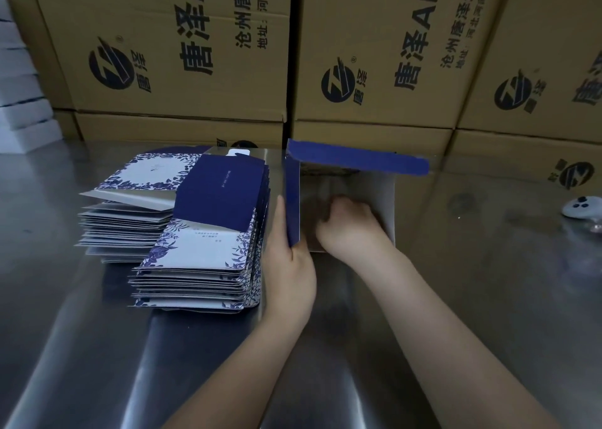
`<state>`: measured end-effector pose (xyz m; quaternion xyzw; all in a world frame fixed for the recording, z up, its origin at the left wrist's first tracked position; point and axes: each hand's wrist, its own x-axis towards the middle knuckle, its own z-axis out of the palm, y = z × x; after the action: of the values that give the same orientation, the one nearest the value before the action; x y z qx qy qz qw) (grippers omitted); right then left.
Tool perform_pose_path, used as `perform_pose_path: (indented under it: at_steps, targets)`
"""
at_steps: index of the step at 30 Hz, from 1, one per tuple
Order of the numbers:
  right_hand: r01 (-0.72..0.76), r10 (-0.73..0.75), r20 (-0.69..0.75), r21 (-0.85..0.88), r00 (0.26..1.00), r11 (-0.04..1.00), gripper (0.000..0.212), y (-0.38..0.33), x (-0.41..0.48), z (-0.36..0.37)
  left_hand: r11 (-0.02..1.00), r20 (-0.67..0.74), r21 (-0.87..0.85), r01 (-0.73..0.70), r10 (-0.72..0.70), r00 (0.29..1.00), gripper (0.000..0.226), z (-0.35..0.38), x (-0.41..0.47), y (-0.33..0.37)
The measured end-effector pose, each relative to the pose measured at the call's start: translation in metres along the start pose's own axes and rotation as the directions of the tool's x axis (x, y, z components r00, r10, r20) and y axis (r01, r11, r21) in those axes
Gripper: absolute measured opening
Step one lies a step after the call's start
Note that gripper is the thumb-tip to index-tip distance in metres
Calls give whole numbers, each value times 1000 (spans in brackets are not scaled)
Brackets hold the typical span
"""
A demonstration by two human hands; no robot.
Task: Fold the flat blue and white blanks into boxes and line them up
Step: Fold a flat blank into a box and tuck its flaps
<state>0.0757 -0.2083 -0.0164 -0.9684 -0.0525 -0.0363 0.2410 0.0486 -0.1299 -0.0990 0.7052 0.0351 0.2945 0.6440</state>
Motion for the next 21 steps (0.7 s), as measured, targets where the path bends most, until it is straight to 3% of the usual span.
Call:
perform_pose_path:
  at_steps: [3,8,12,19,21]
  targets:
    - [-28,28,57,3,998,1000,18,2,18,6,999,-2,31,19,-19,1000,59,1,0,-3]
    - [83,-49,163,-209,985,974,29,4,33,19,998,-32,59,-3,5,999,46,2,-1,1]
    - [130,-63,236,-277,970,952,28,4,41,20,994,-60,102,29,-23,998,43,1,-1,5]
    - [139,-137,26,-132,990,981,17,3,37,16,975,-35,223,18,-10,999,51,-1,-4,11]
    - [194,-188,52,-167,981,967,15,1,37,17,968,-27,250,9,-2,1000,52,-1,-6,12]
